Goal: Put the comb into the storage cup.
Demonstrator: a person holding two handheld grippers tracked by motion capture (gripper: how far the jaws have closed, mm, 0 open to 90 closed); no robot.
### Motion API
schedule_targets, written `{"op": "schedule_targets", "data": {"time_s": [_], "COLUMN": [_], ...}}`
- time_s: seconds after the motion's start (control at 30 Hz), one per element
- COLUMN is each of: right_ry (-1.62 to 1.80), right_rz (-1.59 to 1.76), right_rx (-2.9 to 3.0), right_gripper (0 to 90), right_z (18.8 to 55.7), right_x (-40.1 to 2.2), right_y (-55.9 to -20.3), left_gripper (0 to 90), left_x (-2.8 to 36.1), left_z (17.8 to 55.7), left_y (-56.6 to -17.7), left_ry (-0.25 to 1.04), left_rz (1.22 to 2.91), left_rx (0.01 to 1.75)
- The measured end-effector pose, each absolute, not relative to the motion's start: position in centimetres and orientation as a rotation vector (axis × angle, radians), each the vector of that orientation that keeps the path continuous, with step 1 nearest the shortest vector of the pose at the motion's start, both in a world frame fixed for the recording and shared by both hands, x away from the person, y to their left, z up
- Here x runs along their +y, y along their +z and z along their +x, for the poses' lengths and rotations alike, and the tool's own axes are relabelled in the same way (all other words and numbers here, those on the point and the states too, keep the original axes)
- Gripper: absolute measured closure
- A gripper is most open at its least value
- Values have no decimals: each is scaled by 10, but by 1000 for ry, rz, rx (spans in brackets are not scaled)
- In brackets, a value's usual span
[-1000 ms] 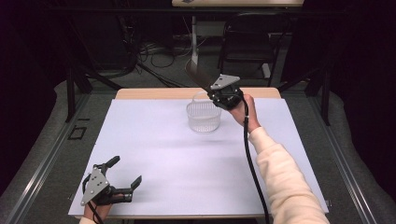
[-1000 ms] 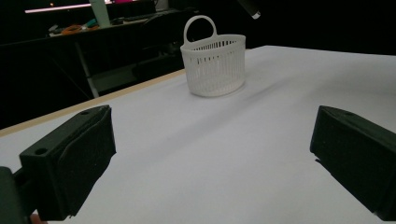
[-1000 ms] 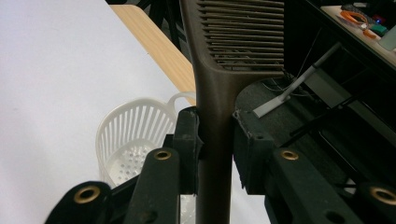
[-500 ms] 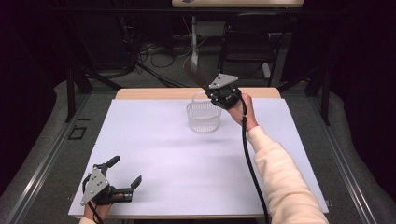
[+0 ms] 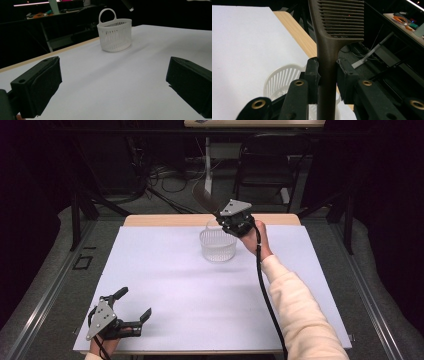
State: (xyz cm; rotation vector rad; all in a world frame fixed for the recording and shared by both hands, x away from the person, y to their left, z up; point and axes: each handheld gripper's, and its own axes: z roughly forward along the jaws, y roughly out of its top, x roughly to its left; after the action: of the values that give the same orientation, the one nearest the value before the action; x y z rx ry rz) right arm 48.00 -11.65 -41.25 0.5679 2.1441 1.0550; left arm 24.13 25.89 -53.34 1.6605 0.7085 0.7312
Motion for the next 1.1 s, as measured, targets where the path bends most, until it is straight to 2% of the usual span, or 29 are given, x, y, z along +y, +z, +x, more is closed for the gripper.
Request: {"op": "schedule_targets", "data": {"time_s": [1.1], "right_ry": [1093], "right_rz": [554], "right_rx": [2137], "right_gripper": [723], "right_z": [485], "right_x": [-108], "right_y": [-423], "left_gripper": [2], "left_x": [259], "left_z": [241], "left_y": [-533], "left_ry": [733], "left_rz": [1659], "left_rx": [709]}}
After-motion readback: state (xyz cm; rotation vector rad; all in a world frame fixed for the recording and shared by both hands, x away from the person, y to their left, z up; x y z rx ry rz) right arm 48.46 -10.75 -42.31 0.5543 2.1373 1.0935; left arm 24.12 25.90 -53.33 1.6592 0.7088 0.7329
